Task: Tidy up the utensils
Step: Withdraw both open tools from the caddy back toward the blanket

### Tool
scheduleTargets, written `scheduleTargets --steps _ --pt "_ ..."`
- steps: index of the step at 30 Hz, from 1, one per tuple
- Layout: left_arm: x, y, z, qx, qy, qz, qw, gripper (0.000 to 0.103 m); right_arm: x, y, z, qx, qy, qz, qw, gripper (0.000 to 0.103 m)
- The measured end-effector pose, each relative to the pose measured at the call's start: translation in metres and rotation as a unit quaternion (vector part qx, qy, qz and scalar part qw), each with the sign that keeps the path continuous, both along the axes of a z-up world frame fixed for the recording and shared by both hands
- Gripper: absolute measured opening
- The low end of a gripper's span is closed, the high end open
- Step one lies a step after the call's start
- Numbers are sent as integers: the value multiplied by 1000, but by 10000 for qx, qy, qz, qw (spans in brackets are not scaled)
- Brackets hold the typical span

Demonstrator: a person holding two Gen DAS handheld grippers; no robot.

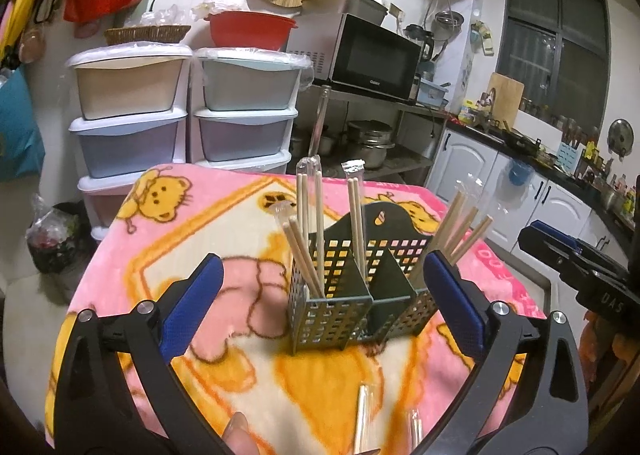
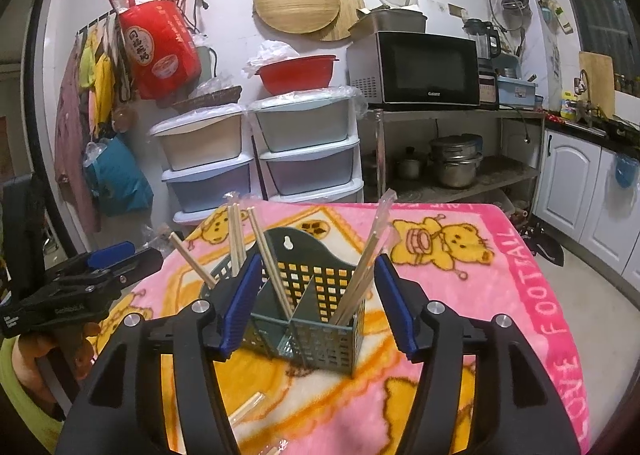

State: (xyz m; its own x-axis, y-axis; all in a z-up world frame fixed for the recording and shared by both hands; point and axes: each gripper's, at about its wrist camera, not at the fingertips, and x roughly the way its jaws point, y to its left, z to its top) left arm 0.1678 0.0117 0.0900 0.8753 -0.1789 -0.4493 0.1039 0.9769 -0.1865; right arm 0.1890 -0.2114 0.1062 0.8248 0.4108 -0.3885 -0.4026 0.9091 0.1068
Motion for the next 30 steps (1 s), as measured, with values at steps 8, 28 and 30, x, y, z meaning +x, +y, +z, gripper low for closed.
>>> scheduleTargets --steps 8,28,30 --pt "-8 2 -5 12 17 30 10000 92 -10 2 -13 -97 94 29 9999 58" --pt "-14 -5 -21 125 186 -72 9997 92 -25 13 -48 -242 507 180 9983 58" --pt "-13 -6 -23 147 210 -79 9996 92 -26 12 -52 -281 550 194 9979 58"
